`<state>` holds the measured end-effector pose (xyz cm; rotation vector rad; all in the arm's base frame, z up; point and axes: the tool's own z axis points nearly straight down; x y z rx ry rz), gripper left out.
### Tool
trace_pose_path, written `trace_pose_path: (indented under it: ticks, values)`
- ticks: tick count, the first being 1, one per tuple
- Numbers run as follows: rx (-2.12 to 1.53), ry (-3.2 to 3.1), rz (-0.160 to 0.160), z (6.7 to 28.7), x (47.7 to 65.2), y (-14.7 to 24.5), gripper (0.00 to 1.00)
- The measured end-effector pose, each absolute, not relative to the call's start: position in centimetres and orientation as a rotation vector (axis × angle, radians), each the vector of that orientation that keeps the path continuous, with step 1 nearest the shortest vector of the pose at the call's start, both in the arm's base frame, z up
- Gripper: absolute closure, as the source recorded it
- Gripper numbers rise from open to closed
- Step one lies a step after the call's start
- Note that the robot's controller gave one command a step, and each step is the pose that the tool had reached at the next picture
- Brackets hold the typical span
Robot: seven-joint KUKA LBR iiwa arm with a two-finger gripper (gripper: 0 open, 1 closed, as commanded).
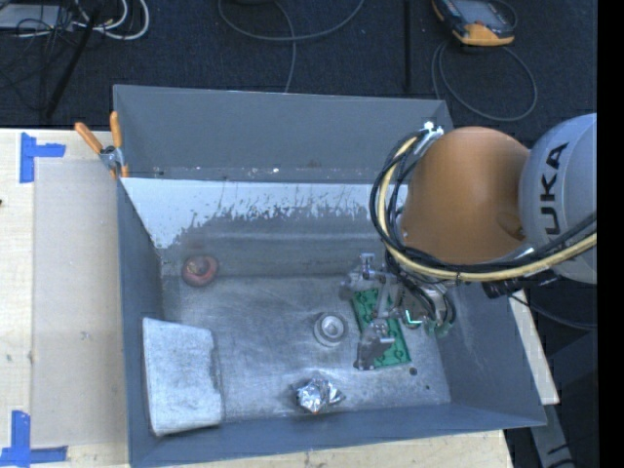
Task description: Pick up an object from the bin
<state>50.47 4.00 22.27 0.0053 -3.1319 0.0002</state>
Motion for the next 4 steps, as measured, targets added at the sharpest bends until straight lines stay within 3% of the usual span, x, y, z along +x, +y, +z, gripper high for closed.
trace_pose_path:
  ticks: [1,2,3,4]
  values:
    - [0.141,-3.144,-0.004,7.1,49.0,4.2,0.00]
    - [0.138,-3.133,-0.002,7.2,48.7,4.1,1.00]
    - [0.171,-3.144,-0.004,20.1,48.8,9.1,1.00]
    - [0.166,-3.136,-0.001,19.6,48.7,9.0,0.00]
